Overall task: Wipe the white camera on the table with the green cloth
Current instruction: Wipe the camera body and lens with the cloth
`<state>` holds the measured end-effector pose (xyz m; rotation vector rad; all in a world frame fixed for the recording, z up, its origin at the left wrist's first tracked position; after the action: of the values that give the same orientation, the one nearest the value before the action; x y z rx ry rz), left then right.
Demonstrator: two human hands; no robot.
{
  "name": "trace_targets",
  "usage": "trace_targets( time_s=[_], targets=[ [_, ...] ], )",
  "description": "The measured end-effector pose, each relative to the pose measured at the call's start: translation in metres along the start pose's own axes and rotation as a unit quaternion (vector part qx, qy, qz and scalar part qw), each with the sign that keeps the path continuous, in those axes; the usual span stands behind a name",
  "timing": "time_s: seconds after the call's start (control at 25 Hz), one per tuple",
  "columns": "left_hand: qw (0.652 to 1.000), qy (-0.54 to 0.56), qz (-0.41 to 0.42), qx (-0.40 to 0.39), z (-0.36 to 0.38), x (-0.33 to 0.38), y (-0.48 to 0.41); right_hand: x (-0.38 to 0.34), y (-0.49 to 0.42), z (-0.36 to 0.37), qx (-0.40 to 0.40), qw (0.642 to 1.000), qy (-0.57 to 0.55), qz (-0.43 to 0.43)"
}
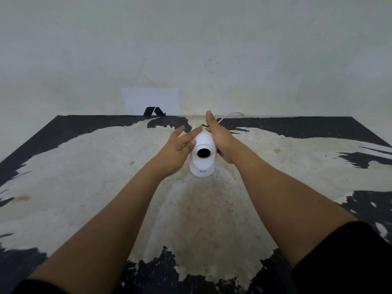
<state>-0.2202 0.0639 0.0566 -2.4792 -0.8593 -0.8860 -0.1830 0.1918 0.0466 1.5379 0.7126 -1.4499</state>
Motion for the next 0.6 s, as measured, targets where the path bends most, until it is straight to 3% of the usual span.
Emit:
trace_targets(
  time_s=[0.12,0.36,0.6],
  targets=[
    [0.999,-0.041,0.020,0.000,0.001,-0.001,-0.003,0.017,0.012,-0.004,0.007,0.999,-0.049,0.016],
    [0.999,-0.017,0.045,0.001,0.001,0.005,-0.001,0.045,0.031,-0.030,0.064,0.993,-0.100,0.002],
    [0.999,-0.030,0.027,0.008,0.000,0.008,0.004,0.036,0.076,-0.052,0.036,0.992,-0.104,-0.054]
  ],
)
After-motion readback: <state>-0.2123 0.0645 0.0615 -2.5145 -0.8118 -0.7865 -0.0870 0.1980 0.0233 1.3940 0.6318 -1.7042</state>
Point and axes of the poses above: each hand's wrist, its own y-axis away from the middle knuckle, its own z-axis out of the palm, x = y × z, the point moved 8 cm from there along -y, towards the middle knuckle, and after that the axes turned 15 degrees about -y, right-handed, at the moved point
